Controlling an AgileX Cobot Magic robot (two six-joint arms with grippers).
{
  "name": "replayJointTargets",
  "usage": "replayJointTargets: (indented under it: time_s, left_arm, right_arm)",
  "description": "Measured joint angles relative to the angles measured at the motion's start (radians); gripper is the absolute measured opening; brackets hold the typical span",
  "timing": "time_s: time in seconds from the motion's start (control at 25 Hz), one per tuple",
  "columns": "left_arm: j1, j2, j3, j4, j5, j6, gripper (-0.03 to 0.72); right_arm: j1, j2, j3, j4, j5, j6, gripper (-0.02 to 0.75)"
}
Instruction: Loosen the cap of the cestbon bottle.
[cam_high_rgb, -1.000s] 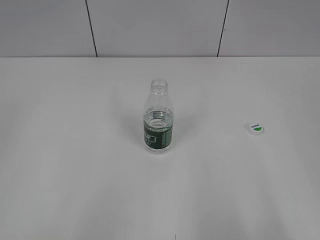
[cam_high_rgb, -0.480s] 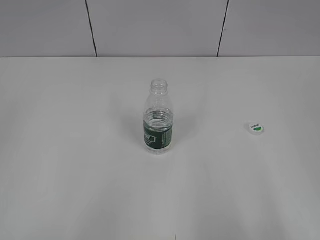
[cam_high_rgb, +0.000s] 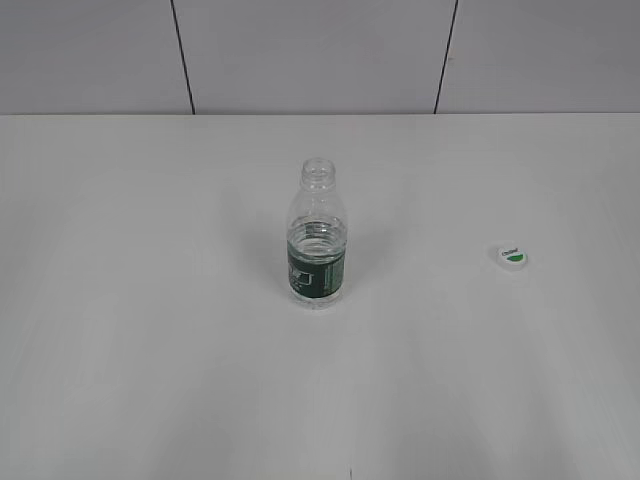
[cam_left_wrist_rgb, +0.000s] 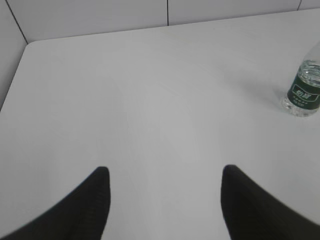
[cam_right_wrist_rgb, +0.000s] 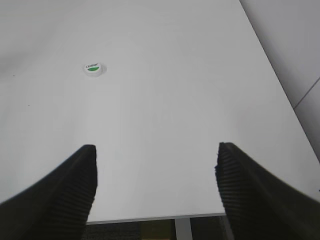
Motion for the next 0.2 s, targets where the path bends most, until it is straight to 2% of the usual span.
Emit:
replayJointTargets:
  time_s: [0.2]
  left_arm:
    - [0.000, 0.000, 0.000, 0.000, 0.000, 0.000, 0.435]
  right_arm:
    - [0.000, 0.000, 0.000, 0.000, 0.000, -0.001, 0.564]
